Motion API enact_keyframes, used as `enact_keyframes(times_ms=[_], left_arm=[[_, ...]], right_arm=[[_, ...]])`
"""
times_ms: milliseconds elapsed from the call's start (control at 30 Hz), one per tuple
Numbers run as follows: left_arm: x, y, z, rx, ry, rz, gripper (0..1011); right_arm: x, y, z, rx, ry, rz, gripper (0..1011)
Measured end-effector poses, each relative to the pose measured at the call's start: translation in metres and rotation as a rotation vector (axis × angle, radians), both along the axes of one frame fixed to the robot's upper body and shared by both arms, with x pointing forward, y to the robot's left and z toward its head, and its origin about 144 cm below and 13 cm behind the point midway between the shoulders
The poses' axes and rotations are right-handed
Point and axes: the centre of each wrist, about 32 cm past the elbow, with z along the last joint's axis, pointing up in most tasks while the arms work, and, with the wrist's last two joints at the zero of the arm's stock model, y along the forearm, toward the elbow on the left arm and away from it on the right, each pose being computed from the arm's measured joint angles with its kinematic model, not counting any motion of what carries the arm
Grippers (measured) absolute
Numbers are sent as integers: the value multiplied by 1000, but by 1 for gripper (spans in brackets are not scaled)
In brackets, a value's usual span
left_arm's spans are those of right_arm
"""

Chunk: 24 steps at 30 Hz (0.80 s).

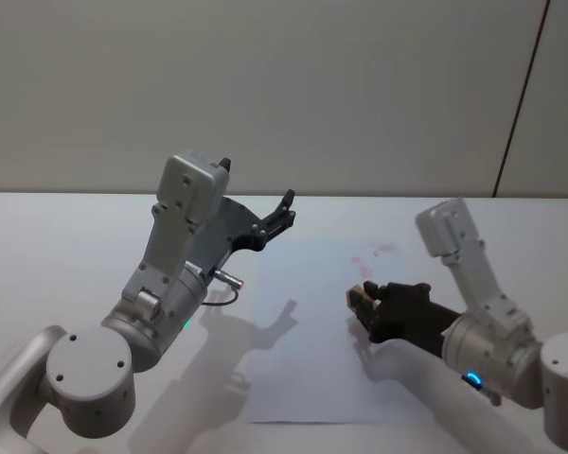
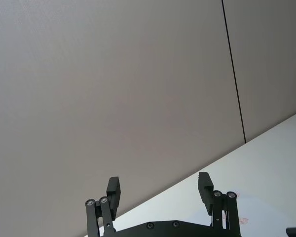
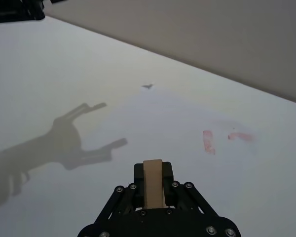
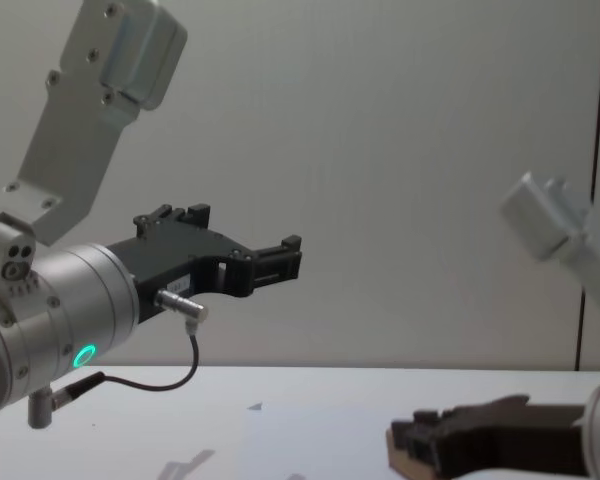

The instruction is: Use the one hand to pick up the stamp and affix it onto the A4 paper.

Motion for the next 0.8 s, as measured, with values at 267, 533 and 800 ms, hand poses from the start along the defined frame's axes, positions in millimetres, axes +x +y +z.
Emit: enact_keyframes(times_ms=[267, 533, 800], left_arm=[[0, 0, 0, 0, 0, 0, 1003], [0, 0, 0, 0, 0, 0, 1003], [0, 0, 0, 0, 0, 0, 1003]], right_arm=[[5, 9, -9, -51, 32, 28, 204], [5, 13, -14, -76, 46, 31, 203], [4, 14, -17, -92, 55, 25, 204]])
